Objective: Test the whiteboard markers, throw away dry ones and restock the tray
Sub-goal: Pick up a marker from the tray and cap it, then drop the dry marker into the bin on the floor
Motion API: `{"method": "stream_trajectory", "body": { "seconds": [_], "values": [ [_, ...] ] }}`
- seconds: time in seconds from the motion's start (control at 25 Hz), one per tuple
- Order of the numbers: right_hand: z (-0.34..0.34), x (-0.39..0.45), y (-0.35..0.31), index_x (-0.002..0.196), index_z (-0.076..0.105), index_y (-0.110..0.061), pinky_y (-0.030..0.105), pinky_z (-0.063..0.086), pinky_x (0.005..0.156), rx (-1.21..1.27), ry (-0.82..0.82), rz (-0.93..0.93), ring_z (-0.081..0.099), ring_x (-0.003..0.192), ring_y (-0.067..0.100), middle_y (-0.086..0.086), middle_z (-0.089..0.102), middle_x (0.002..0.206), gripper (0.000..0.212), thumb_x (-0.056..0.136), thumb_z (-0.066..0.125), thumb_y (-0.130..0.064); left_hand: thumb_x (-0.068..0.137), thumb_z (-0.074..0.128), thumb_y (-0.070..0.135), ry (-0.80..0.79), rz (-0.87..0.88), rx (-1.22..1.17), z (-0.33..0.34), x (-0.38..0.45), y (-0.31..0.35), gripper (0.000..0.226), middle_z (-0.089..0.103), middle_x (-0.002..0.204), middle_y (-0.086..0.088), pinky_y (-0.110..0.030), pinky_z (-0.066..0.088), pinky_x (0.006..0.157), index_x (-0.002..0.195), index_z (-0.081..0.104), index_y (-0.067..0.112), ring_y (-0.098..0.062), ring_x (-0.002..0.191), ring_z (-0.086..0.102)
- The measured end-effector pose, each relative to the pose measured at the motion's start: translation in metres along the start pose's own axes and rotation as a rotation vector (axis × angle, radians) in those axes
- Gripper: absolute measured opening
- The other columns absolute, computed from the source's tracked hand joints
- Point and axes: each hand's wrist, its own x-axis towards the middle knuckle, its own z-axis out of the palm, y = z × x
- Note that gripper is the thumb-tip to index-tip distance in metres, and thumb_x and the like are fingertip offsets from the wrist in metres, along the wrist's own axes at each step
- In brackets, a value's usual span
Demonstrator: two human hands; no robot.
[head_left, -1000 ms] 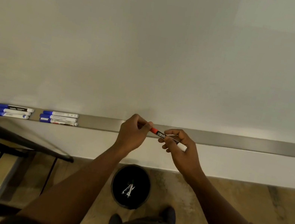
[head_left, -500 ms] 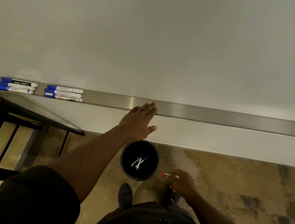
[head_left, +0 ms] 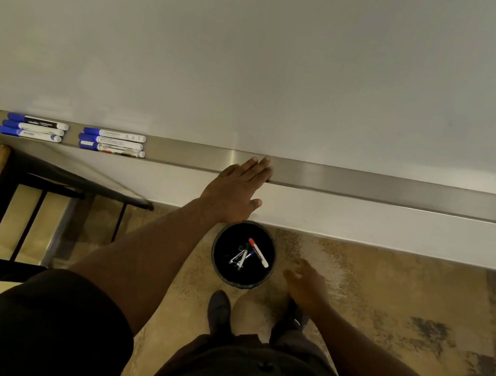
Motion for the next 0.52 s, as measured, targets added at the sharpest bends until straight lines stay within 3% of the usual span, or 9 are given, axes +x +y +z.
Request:
{"method": "stream_trajectory", "body": {
  "seconds": [0.08,0.16,0.24,0.32,0.52],
  "values": [
    [-0.008,0.002,0.003,0.129,0.056,-0.012,0.026,0.045,0.076,-0.019,0.042,-0.028,0.062,0.099,0.022,0.009,0.064,0.124,0.036,0.096,0.052,-0.024,0.099,0.042,0.038,0.002,-0.006,-0.001,0.000,0.001,0.001,0.073,-0.016,0.160,0.009,-0.036,0.002,0.120,0.154,-0.004,0.024,-0.010,0.148,-0.012],
    [-0.017,0.000,0.004,0.114,0.063,-0.004,0.037,0.051,0.079,-0.002,0.096,-0.053,0.064,0.099,0.028,0.013,0.068,0.114,0.026,0.094,0.051,-0.017,0.098,0.042,0.039,0.010,-0.009,0.003,0.001,0.000,0.001,0.074,-0.016,0.160,0.010,-0.035,0.002,0.120,0.154,-0.004,0.025,-0.010,0.148,-0.012],
    [-0.025,-0.005,0.002,0.109,0.065,-0.004,0.038,0.053,0.080,0.023,0.158,-0.092,0.065,0.095,0.027,0.013,0.070,0.107,0.022,0.095,0.051,-0.015,0.098,0.043,0.039,0.031,-0.006,0.000,0.001,-0.001,0.003,0.074,-0.016,0.160,0.010,-0.035,0.002,0.120,0.154,-0.003,0.025,-0.010,0.148,-0.012],
    [-0.033,-0.009,0.000,0.114,0.065,-0.011,0.032,0.051,0.076,0.033,0.237,-0.158,0.065,0.091,0.020,0.008,0.071,0.109,0.024,0.096,0.052,-0.020,0.098,0.044,0.039,0.053,-0.005,0.012,0.002,-0.001,0.005,0.075,-0.016,0.160,0.009,-0.036,0.004,0.121,0.154,-0.003,0.024,-0.011,0.148,-0.012],
    [-0.067,-0.017,-0.008,0.132,0.054,-0.020,0.036,0.048,0.096,-0.065,0.470,-0.353,0.054,0.121,0.020,0.002,0.059,0.132,0.038,0.096,0.052,-0.034,0.098,0.043,0.042,0.040,0.008,0.055,0.003,0.002,0.020,0.076,-0.017,0.161,0.001,-0.037,0.003,0.120,0.154,-0.004,0.021,-0.018,0.148,-0.012]
  ]
}}
